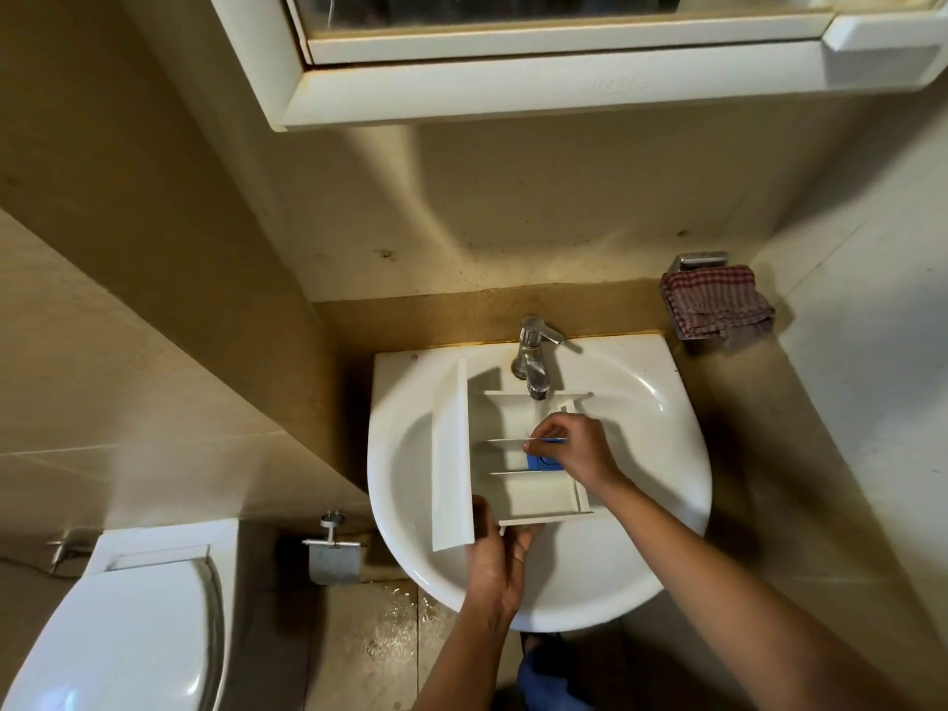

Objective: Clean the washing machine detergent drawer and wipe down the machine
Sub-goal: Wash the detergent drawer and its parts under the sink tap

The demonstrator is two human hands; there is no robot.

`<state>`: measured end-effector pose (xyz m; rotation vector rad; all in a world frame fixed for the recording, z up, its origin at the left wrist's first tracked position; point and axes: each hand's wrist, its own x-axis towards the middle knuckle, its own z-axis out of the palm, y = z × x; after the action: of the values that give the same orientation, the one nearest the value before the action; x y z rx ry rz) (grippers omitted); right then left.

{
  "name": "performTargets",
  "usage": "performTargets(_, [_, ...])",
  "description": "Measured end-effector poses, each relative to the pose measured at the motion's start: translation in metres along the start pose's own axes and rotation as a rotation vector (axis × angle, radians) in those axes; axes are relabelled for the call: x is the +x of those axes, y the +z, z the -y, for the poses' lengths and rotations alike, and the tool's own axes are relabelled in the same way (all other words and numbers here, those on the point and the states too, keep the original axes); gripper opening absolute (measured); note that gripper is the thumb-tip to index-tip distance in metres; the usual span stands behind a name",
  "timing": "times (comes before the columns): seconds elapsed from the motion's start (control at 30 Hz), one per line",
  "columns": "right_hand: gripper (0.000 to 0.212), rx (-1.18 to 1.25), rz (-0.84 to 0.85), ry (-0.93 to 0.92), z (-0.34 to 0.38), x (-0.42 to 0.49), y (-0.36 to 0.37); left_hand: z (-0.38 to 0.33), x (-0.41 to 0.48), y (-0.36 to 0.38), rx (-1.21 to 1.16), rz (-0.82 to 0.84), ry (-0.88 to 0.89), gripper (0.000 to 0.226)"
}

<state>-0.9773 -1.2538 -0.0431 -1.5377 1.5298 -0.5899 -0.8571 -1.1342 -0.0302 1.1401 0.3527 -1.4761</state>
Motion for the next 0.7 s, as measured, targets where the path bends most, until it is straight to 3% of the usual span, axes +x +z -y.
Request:
performTargets(0.07, [0.029, -0.072, -0.111, 0.001, -0.006, -0.001, -0.004, 0.005, -0.005, 0.004, -0.037, -0.021, 0.009, 0.052])
performTargets(0.17, [0.028, -0.182, -0.220, 0.045, -0.021, -0.006, -0.005, 0.014, -0.008, 0.008, -0.099, -0.025, 0.005, 0.084])
performTargets(0.4, [0.023, -0.063, -0.045, 0.282, -0.031, -0.015, -0.012, 0.013, -0.002, 0.005, -0.068, 0.055, -0.075, 0.020])
performTargets(0.6, [0.023, -0.034, -0.143, 0.303, -0.027, -0.015, -0.022, 0.015, -0.003, 0.011, -0.047, 0.039, -0.106, 0.039])
performTargets(0.7, [0.028, -0.240, -0.151, 0.251, -0.016, -0.012, -0.025, 0.016, -0.005, 0.019, -0.091, 0.059, -0.108, 0.045])
